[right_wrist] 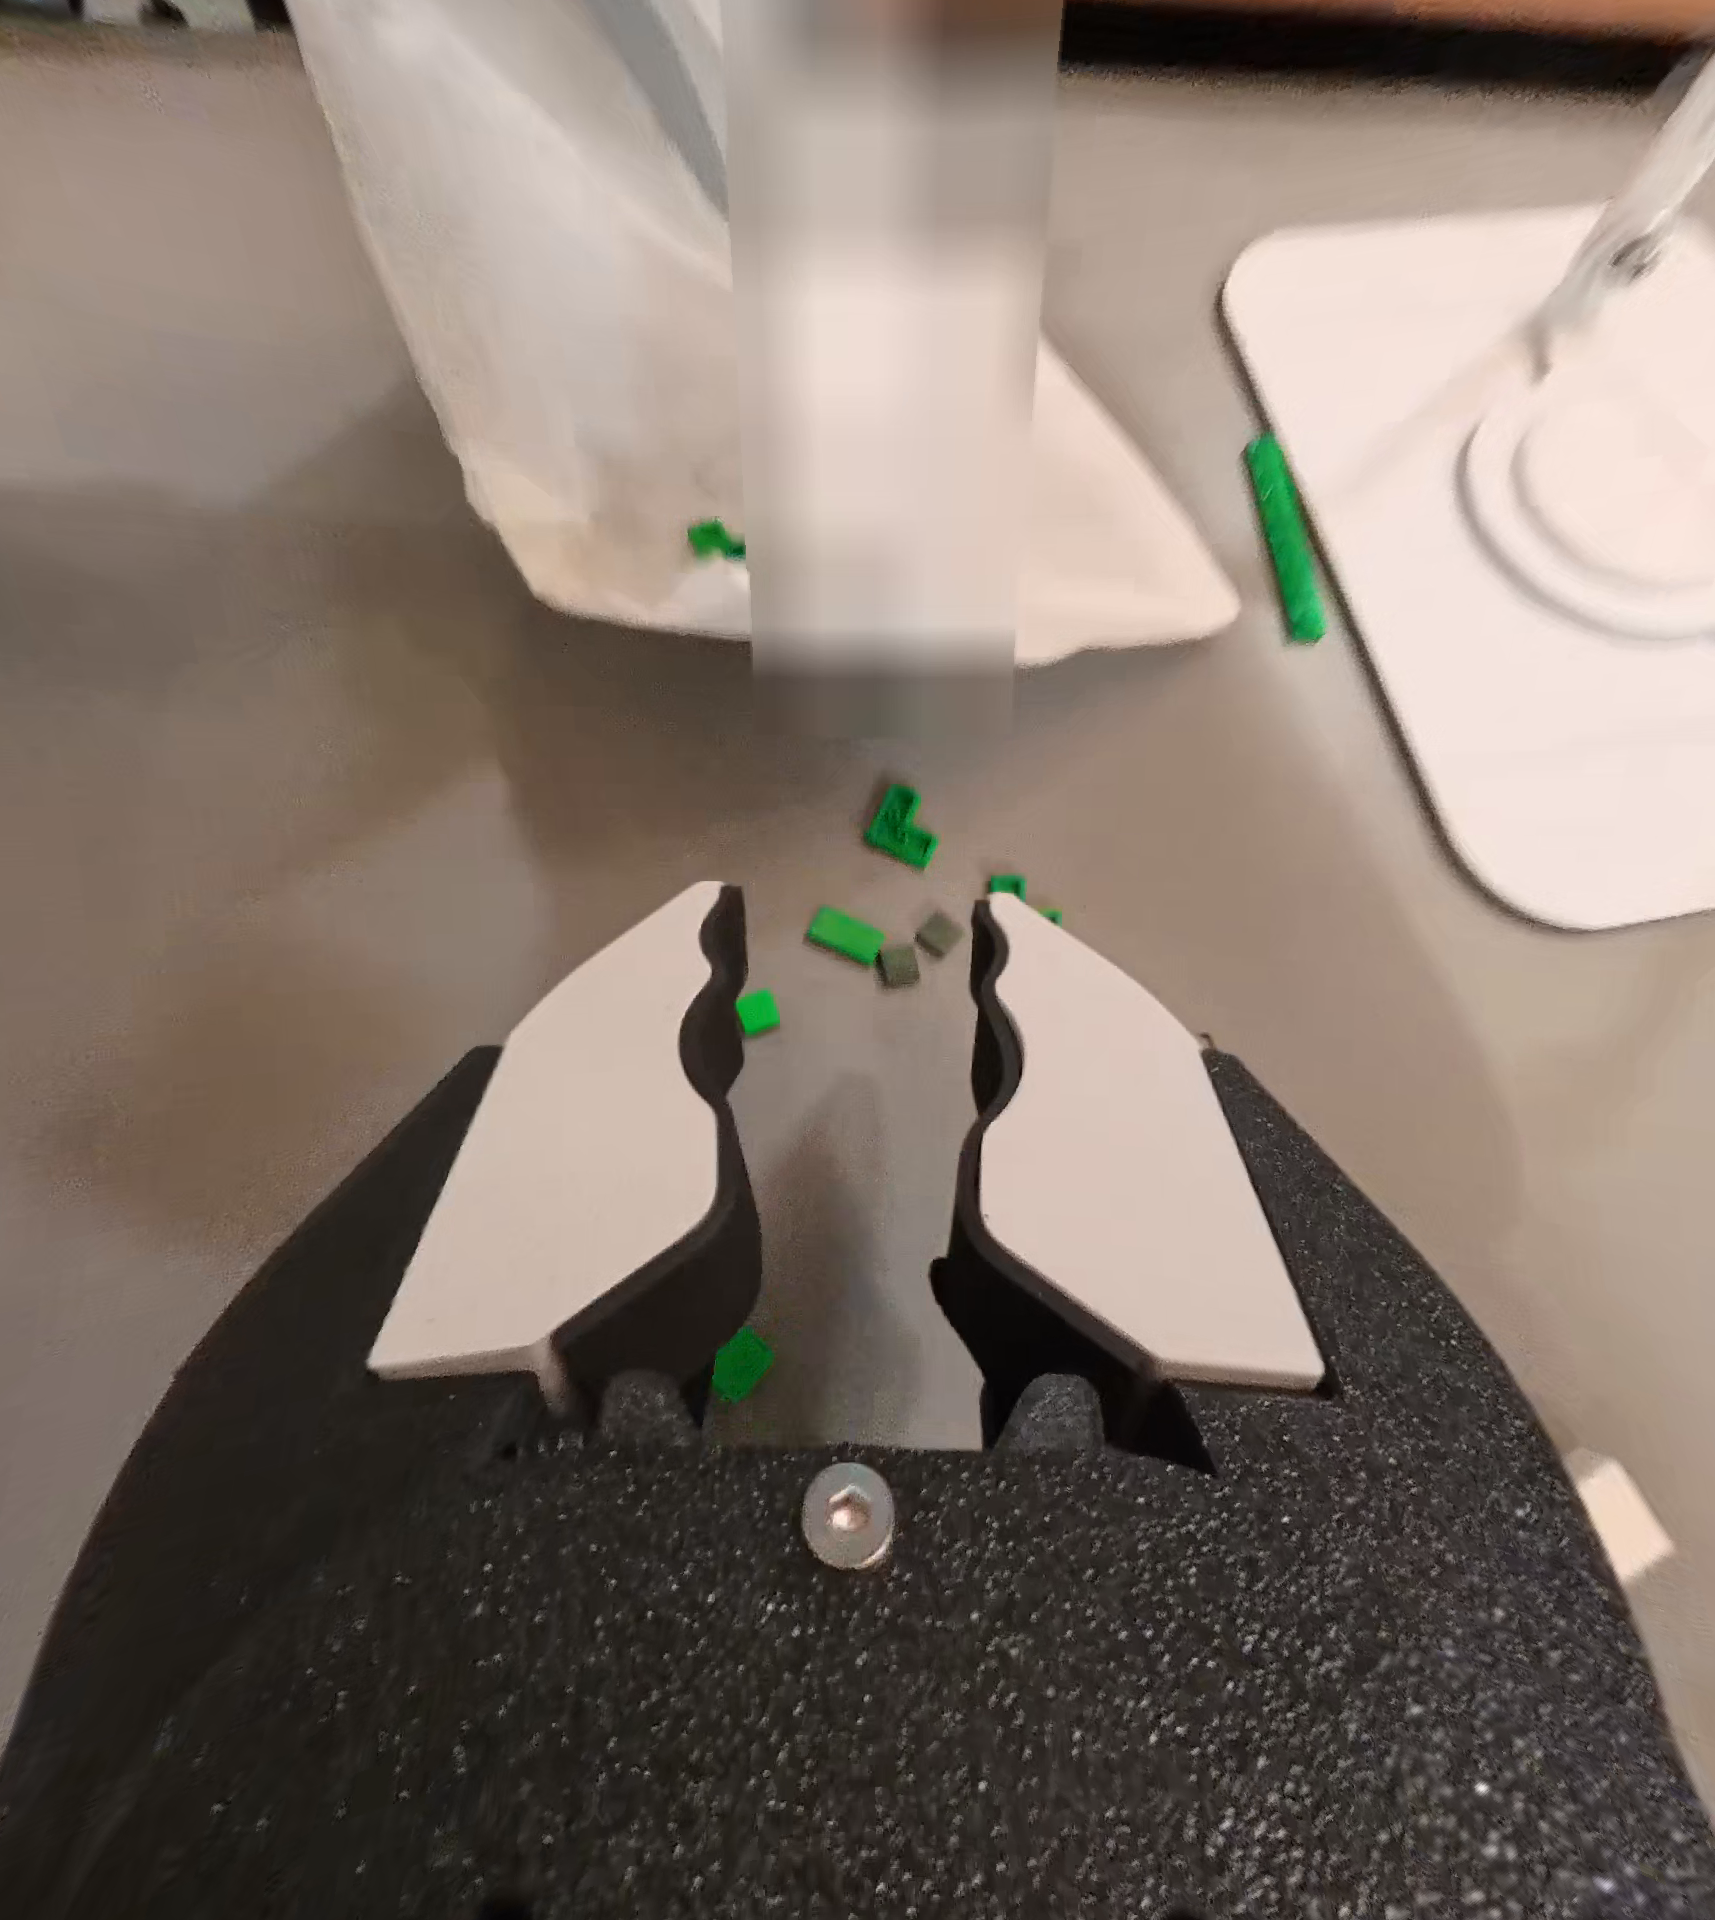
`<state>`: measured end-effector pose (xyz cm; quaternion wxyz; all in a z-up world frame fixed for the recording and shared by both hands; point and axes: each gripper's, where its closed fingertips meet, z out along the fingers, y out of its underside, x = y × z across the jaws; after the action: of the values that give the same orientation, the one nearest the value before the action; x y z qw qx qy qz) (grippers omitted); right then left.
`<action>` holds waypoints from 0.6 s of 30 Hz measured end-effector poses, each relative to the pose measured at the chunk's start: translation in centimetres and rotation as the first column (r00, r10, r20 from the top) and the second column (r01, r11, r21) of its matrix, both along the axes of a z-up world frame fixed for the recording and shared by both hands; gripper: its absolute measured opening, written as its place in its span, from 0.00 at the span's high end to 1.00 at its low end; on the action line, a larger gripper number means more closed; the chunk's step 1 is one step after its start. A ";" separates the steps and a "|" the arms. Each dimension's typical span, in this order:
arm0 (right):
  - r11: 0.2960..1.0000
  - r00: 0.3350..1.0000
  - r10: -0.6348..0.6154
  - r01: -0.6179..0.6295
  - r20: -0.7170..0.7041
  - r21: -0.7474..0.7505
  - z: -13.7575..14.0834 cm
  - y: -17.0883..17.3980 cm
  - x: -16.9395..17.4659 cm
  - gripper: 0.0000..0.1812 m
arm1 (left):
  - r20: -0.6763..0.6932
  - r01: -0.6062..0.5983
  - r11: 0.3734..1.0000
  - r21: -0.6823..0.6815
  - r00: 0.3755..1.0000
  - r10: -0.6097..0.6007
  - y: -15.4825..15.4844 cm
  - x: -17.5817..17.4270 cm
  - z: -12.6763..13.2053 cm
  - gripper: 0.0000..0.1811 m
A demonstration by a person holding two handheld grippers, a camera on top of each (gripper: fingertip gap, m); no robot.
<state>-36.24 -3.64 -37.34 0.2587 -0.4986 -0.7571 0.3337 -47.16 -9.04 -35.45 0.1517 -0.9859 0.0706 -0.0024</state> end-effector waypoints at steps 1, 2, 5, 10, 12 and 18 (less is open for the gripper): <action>1.000 0.999 0.006 -0.006 0.032 -0.012 -0.8 0.2 0.2 0.77 | 0.000 -0.002 1.000 0.000 1.000 0.002 0.0 -0.1 0.0 1.00; 1.000 0.999 0.013 -0.012 0.053 -0.016 -1.4 0.3 0.4 0.78 | 0.001 -0.001 1.000 -0.001 1.000 0.001 0.0 0.0 0.0 1.00; 1.000 0.997 -0.004 0.004 0.072 -0.008 -2.3 0.4 0.2 0.80 | 0.000 0.005 1.000 -0.003 1.000 -0.005 0.0 0.0 -0.1 1.00; 0.999 0.993 -0.032 0.032 0.117 -0.004 -3.5 0.4 -0.4 0.81 | -0.002 0.017 1.000 -0.010 1.000 -0.017 0.1 0.3 -0.2 1.00; 0.999 0.990 -0.048 0.051 0.131 -0.018 -3.5 0.3 -0.5 0.82 | -0.003 0.019 1.000 -0.010 1.000 -0.019 0.1 0.3 -0.2 1.00; 0.998 0.990 -0.050 0.046 0.129 0.035 -3.6 0.2 -0.5 0.85 | 0.002 0.026 1.000 -0.014 1.000 -0.026 0.2 0.4 -0.3 1.00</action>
<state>-36.78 -3.44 -40.99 0.2247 -0.5332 -0.7654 0.2819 -46.73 -8.87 -35.73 0.1446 -0.9860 0.0830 -0.0059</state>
